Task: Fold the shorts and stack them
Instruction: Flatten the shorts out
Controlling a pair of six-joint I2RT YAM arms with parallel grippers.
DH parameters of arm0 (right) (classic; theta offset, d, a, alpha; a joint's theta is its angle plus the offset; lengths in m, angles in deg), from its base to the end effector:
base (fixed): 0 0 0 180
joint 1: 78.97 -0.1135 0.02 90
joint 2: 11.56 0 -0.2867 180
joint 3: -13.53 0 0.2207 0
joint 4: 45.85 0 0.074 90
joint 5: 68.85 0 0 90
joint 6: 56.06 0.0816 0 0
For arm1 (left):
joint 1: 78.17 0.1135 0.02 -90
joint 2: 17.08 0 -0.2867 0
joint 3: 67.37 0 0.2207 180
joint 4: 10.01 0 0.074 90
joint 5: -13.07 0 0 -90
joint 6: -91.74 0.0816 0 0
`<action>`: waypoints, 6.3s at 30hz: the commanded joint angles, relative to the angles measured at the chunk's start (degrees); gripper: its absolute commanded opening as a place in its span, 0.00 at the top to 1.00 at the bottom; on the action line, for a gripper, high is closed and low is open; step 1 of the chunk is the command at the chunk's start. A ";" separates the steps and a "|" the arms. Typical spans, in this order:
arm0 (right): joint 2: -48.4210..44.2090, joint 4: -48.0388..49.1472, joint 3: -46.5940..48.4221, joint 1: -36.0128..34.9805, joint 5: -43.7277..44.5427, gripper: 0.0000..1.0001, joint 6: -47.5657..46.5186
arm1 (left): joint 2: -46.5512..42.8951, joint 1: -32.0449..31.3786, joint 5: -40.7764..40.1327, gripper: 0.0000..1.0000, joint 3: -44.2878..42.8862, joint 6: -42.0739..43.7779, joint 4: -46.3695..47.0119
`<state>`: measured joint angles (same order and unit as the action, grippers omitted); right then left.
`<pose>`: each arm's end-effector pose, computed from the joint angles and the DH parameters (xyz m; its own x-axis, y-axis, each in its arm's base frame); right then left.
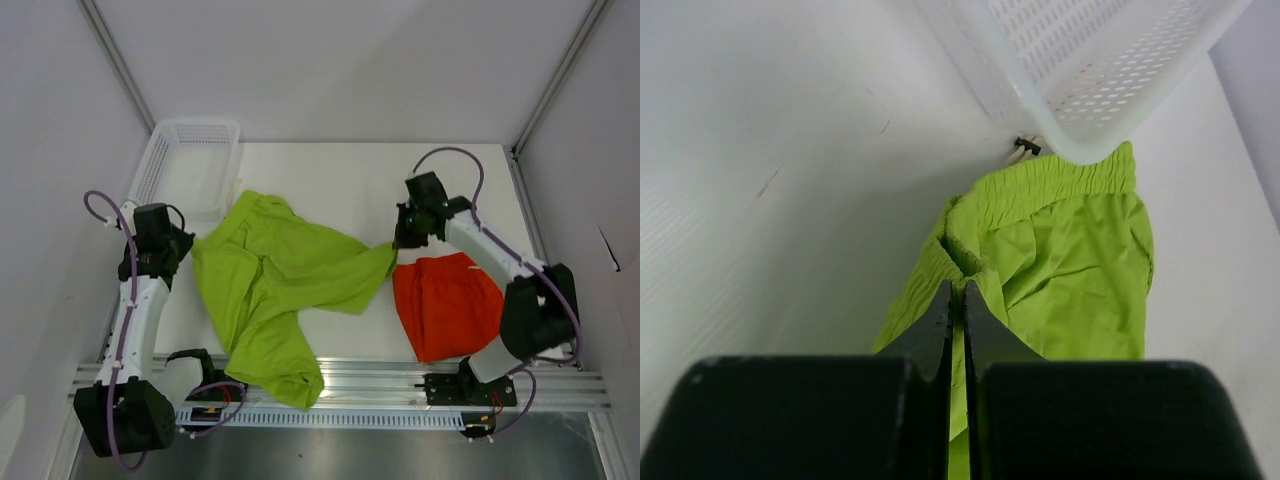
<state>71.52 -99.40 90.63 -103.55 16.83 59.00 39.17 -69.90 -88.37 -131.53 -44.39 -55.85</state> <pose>0.2555 0.1236 0.2412 -0.9004 0.0526 -0.4319 -0.0752 0.9589 0.2736 0.1964 0.0449 0.2876 -0.2083 -0.7443 -0.6345 -0.6435 0.5929 -0.4841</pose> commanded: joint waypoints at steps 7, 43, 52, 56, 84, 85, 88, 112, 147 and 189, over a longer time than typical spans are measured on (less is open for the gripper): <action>34.48 -2.03 41.30 8.14 -4.13 1.00 -2.74 | -6.40 0.78 -1.21 1.00 8.38 -5.19 0.71; 21.81 0.70 31.26 7.89 -17.22 0.37 -9.84 | -21.54 1.13 -3.15 1.00 24.30 -3.88 -0.79; 2.35 9.55 -3.80 -8.71 -15.64 0.51 -7.49 | -19.95 4.73 -1.13 1.00 27.54 -2.65 4.05; -3.53 9.83 -9.62 -14.86 -12.65 0.50 -4.15 | -22.31 5.52 -1.13 1.00 31.14 -3.00 5.63; -1.79 10.55 -12.11 -22.89 -14.41 1.00 -1.94 | -23.38 6.93 -1.22 1.00 31.51 -2.21 5.54; -2.05 9.84 -10.97 -20.88 -15.01 1.00 -2.55 | -23.12 7.11 -1.13 1.00 31.33 -2.21 5.54; -2.49 9.31 -9.64 -18.50 -15.90 1.00 -3.52 | -22.85 7.37 -0.86 1.00 31.24 -2.04 5.45; -11.86 -2.47 -2.93 -9.95 11.37 0.40 -7.39 | -20.74 8.25 -0.42 1.00 29.49 -1.77 4.84; 7.25 2.80 -10.70 -56.46 25.93 0.48 0.87 | -15.64 8.34 -0.07 0.95 20.96 -5.90 -4.21; -19.18 7.90 -10.77 -19.43 -4.56 0.38 -7.49 | 12.31 8.25 3.36 0.01 5.13 0.16 -9.49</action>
<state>56.31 -91.69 82.60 -119.31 12.33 48.77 52.30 -62.03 -85.66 -128.21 -47.15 -65.59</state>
